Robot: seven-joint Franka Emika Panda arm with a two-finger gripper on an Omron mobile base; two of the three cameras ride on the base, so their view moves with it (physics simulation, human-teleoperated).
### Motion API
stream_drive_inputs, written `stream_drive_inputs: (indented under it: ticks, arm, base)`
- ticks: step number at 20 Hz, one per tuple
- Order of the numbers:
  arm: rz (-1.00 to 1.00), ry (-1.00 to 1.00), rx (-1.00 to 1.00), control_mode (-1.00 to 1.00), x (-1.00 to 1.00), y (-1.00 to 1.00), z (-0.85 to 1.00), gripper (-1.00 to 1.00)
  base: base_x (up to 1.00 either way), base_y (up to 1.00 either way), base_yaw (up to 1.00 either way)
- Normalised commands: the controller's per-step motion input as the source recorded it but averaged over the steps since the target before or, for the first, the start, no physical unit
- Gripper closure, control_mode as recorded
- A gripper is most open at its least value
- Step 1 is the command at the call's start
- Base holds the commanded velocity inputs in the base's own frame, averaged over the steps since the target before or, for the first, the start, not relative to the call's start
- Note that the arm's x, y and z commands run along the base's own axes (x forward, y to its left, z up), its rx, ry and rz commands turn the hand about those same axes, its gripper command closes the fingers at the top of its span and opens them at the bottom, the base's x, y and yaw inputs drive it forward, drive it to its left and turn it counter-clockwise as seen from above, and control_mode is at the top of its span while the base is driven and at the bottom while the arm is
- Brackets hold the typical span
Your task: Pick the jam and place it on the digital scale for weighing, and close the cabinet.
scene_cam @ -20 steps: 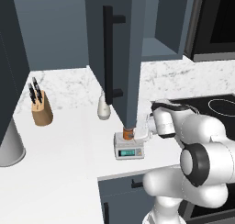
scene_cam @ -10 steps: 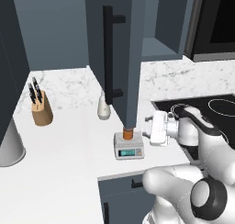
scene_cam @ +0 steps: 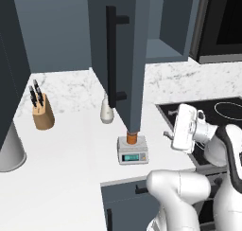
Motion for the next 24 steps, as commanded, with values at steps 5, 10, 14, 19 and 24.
stream_drive_inputs:
  ticks: [5, 10, 14, 19, 24]
  arm:
    - [0.00, -0.28, 0.00, -1.00, -1.00, -0.02, 1.00, -1.00]
    - [-0.01, -0.38, 0.00, -1.00, -1.00, 0.00, 1.00, -1.00]
    - [-0.01, -0.35, 0.00, -1.00, -1.00, 0.00, 0.99, -1.00]
    - [-0.12, -0.24, 0.00, -1.00, -1.00, 0.08, 0.53, -1.00]
    - [-0.21, -0.31, 0.00, -1.00, -1.00, 0.24, 0.18, -1.00]
  base:
    - [0.00, 0.00, 0.00]
    - [0.00, 0.00, 0.00]
    - [0.00, 0.00, 0.00]
    - [0.00, 0.00, 0.00]
    - [0.00, 0.00, 0.00]
